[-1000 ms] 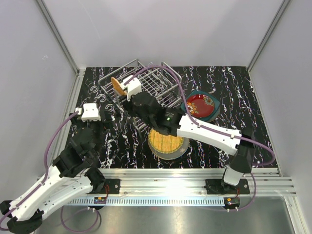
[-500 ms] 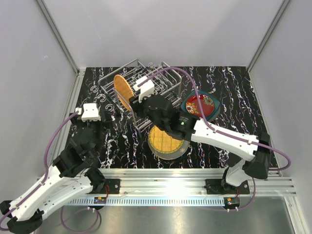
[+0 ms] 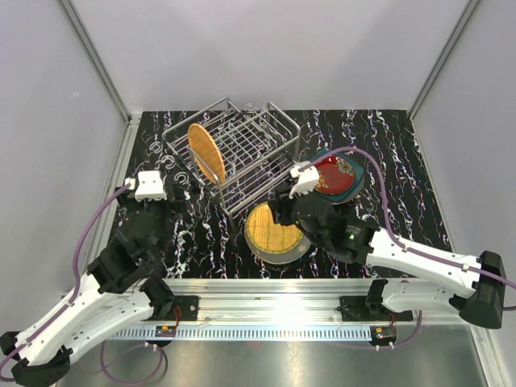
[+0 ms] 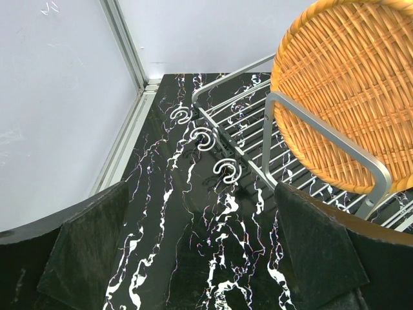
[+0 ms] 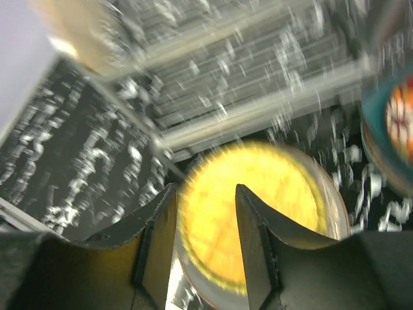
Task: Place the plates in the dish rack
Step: Grab a plate with the right arm
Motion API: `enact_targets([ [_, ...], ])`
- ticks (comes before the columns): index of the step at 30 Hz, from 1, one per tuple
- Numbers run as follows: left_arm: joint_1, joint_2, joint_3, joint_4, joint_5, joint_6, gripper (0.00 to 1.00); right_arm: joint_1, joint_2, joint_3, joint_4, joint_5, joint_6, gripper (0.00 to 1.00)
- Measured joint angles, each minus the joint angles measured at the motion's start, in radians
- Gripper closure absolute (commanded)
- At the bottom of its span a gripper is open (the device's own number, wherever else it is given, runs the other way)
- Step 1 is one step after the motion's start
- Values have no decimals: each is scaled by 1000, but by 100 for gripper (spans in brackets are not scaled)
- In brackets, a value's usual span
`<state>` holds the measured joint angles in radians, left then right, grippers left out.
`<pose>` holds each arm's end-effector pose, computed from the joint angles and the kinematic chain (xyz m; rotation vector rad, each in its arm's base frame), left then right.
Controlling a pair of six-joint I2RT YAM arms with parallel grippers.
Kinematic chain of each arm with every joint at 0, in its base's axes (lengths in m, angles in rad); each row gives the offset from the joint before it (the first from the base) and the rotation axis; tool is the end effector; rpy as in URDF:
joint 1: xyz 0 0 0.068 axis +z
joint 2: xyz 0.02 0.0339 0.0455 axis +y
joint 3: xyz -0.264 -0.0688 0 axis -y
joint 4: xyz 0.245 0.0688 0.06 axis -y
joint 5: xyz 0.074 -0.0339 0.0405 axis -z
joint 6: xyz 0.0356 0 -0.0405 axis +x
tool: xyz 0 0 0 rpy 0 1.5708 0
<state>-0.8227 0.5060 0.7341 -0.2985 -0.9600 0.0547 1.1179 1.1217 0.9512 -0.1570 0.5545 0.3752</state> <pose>0.0951 -0.0596 0.3487 -0.0210 1.6144 0.1940 0.1288 0.2218 0.3353 -0.3183 1.8519 0.5112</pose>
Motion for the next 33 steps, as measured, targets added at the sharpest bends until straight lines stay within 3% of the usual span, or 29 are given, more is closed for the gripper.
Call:
enact_targets([
  [7,2,10,0,-3,1,-3,1,-253,-130,-318,-88,-138,284,48],
  [11,2,16,0,-9,1,-3,1,-327,-181,-382,-105,-217,368,47],
  [33,2,21,0,-14,2,-8,1,-417,-82,-526,89,-428,517,48],
])
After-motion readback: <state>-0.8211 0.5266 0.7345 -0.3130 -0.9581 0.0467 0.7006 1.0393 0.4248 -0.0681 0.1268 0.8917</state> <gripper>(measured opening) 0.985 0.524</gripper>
